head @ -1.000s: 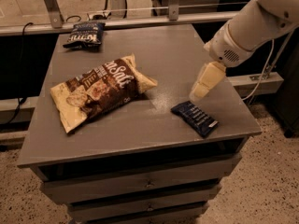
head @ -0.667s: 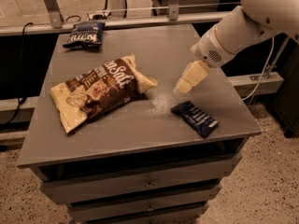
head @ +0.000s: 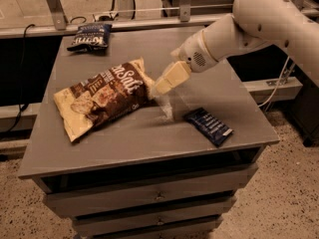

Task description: Pick brown chip bag

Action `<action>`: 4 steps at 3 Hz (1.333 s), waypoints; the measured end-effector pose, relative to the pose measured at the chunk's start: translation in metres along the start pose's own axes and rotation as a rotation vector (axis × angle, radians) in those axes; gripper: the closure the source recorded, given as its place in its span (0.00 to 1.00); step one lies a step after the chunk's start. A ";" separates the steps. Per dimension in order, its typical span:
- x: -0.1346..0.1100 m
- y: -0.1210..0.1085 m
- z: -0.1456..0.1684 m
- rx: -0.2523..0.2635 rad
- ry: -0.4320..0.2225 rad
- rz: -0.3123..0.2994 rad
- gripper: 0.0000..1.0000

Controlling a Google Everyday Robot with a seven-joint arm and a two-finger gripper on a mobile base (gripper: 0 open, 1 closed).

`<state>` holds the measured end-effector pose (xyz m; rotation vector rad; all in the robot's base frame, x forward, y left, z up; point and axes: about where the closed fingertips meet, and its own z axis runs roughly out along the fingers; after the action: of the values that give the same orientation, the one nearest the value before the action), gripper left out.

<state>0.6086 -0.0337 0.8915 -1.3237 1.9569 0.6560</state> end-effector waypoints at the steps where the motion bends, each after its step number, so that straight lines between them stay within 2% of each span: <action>1: -0.020 0.025 0.032 -0.072 -0.058 0.015 0.00; 2: -0.026 0.045 0.061 -0.119 -0.083 0.034 0.00; 3: -0.030 0.057 0.083 -0.154 -0.106 0.066 0.23; 4: -0.030 0.059 0.086 -0.157 -0.117 0.081 0.46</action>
Offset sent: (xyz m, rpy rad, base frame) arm -0.0297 0.1111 -0.0359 0.1645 0.1059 0.0828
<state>0.5832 0.0676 0.8610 -1.2735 1.9038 0.9224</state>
